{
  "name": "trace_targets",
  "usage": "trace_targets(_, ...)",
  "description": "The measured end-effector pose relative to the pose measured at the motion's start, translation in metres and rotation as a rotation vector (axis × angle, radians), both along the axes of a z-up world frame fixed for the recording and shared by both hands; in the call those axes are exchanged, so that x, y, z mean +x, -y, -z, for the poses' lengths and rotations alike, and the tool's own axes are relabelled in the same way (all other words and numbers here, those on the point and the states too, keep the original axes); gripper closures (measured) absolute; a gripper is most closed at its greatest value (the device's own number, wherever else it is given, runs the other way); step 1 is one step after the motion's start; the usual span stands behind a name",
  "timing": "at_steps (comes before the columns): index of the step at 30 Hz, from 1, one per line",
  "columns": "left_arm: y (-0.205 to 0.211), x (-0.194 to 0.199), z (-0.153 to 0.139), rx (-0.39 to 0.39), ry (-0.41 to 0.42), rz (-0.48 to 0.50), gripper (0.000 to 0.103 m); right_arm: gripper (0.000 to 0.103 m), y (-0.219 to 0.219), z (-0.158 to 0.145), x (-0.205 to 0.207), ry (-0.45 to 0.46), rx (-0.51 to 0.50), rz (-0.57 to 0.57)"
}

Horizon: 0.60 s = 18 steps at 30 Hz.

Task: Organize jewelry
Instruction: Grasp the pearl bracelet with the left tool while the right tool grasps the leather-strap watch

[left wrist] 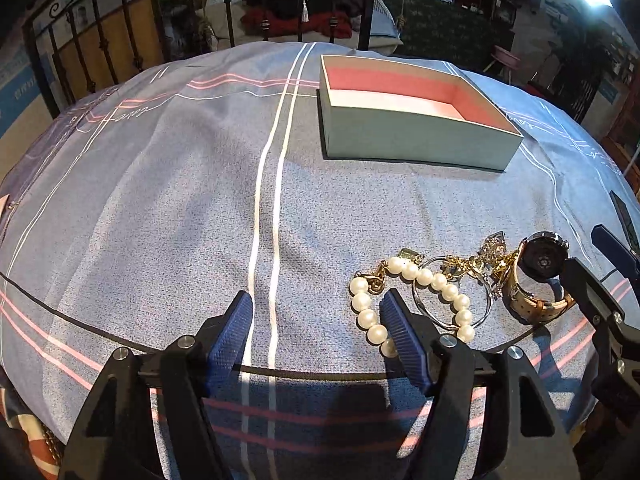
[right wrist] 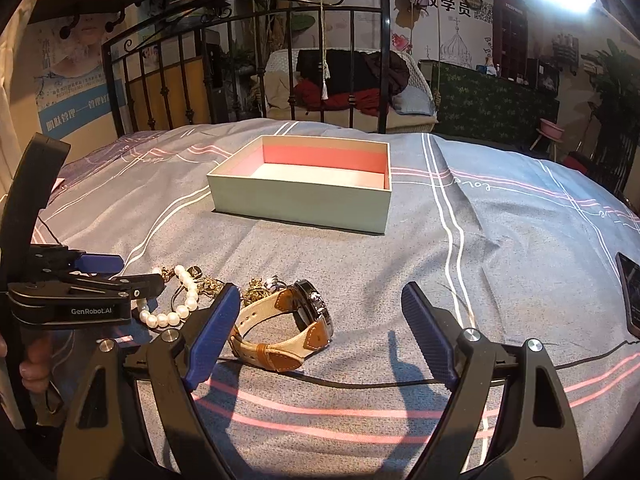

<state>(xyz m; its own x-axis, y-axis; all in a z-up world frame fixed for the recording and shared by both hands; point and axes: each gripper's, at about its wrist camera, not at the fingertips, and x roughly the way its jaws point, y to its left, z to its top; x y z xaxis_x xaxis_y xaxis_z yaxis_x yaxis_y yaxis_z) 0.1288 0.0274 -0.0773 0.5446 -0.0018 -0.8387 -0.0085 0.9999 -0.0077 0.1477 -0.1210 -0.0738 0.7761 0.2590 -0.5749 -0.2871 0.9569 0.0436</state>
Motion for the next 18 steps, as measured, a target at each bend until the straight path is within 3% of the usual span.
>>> trace_targets(3,0.001,-0.001,0.003,0.021,-0.023,0.0,0.036,0.033,-0.006,-0.002,-0.004,0.021,0.019,-0.054)
trace_targets(5,0.003,-0.001,0.003,0.025,-0.038,-0.005,0.035,0.049,-0.015,-0.005,-0.01,0.036,0.022,-0.126)
trace_targets(7,0.004,0.0,0.005,0.033,-0.048,0.0,0.035,0.053,-0.027,-0.006,-0.014,0.045,-0.008,-0.193)
trace_targets(9,0.006,0.0,0.006,0.034,-0.051,0.005,0.035,0.056,-0.036,0.0,-0.011,0.004,-0.045,-0.223)
trace_targets(11,0.008,0.001,0.006,0.046,-0.052,0.024,0.035,0.07,-0.038,0.012,-0.005,-0.07,-0.065,-0.227)
trace_targets(13,0.007,0.001,0.005,0.043,-0.055,0.039,0.036,0.075,-0.036,0.02,-0.002,-0.117,-0.072,-0.226)
trace_targets(15,0.007,0.001,0.004,0.026,-0.049,0.059,0.043,0.078,-0.032,0.025,-0.004,-0.141,-0.079,-0.223)
trace_targets(17,0.013,0.0,0.002,0.02,-0.029,0.096,0.057,0.078,-0.029,0.027,-0.003,-0.159,-0.054,-0.228)
trace_targets(18,0.016,0.0,0.002,0.028,-0.016,0.108,0.07,0.079,-0.029,0.027,-0.002,-0.163,-0.048,-0.229)
